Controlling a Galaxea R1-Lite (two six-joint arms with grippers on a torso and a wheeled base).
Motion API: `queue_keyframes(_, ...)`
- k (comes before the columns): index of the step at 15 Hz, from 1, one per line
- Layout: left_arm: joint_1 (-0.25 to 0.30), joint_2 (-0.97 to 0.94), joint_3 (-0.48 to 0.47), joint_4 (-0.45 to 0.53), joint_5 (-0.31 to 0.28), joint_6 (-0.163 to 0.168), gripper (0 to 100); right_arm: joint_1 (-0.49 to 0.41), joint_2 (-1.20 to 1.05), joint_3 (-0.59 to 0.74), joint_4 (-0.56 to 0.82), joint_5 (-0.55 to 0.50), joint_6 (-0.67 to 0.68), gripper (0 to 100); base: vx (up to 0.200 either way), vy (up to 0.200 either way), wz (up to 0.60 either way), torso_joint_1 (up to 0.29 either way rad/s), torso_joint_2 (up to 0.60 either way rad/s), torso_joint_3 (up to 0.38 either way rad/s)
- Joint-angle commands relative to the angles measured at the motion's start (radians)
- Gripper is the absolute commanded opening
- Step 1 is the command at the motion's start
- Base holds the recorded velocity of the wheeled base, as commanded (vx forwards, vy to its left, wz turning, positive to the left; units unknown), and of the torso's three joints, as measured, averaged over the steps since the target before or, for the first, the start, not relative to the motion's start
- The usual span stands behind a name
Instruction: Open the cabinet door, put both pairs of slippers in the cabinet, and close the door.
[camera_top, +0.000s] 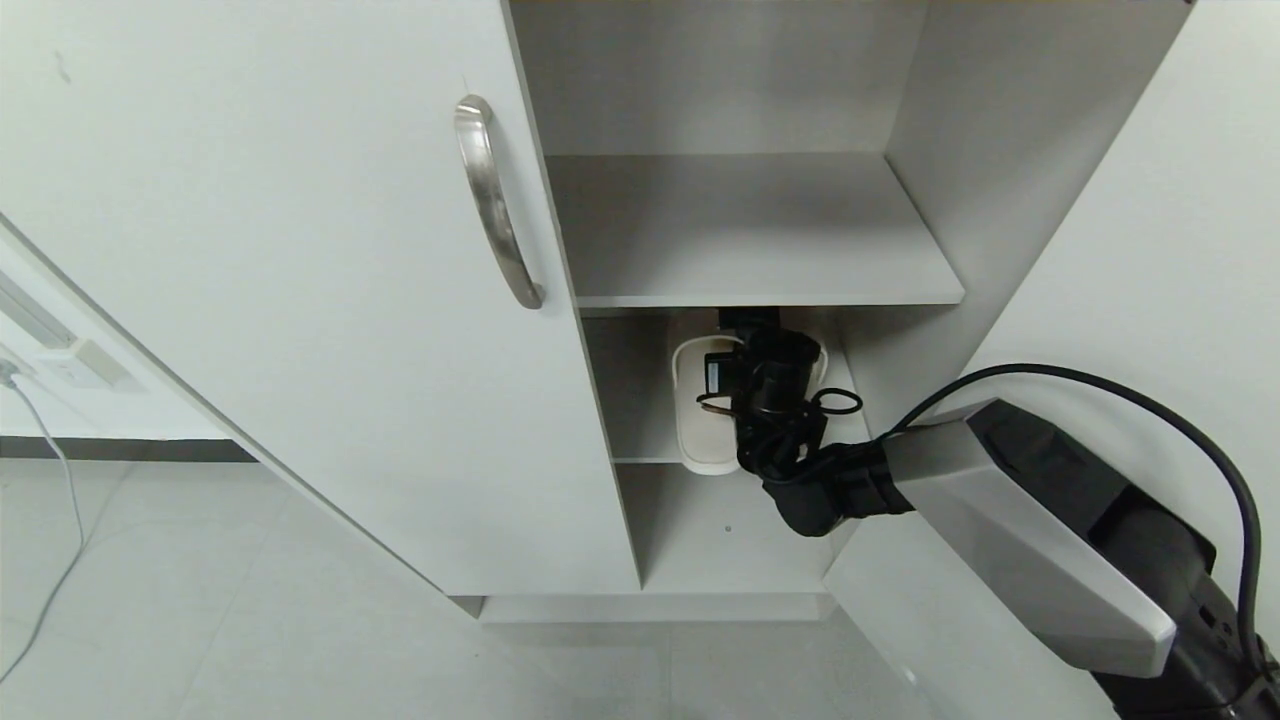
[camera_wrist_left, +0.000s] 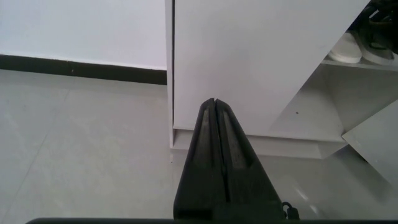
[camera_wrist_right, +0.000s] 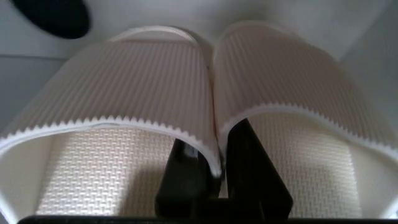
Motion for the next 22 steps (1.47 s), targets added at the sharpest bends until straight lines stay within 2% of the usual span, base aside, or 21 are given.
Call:
queue_keyframes(1,0.0,0.001,0.0,-0.001,0.0,0.0,0,0.0,0.001,-0.005,0.004,0.006,-0.001,0,0.0,0.0,0.0,0.0,0.0,0.0)
queue_keyframes(10,0.0,0.001,0.0,-0.001,0.0,0.001,0,0.0,0.016,-0.003,0.015,0.006,0.0,0,0.0,0.0,0.0,0.0,0.0,0.0)
queue_keyframes(11,0.0,0.001,0.0,-0.001,0.0,0.001,0,0.002,0.016,-0.003,0.015,0.006,0.002,100,0.0,0.0,0.0,0.0,0.0,0.0)
queue_keyframes(14,0.0,0.001,0.0,0.001,0.0,0.001,0,0.003,0.013,0.02,0.007,0.006,0.002,100,0.0,0.0,0.0,0.0,0.0,0.0)
queue_keyframes(16,0.0,0.001,0.0,-0.001,0.0,0.001,0,0.014,-0.027,0.107,-0.039,0.003,-0.006,100,0.0,0.0,0.0,0.0,0.0,0.0)
queue_keyframes(22,0.0,0.001,0.0,0.001,-0.001,0.001,0,0.087,-0.308,0.596,-0.26,0.004,-0.006,100,0.0,0.0,0.0,0.0,0.0,0.0)
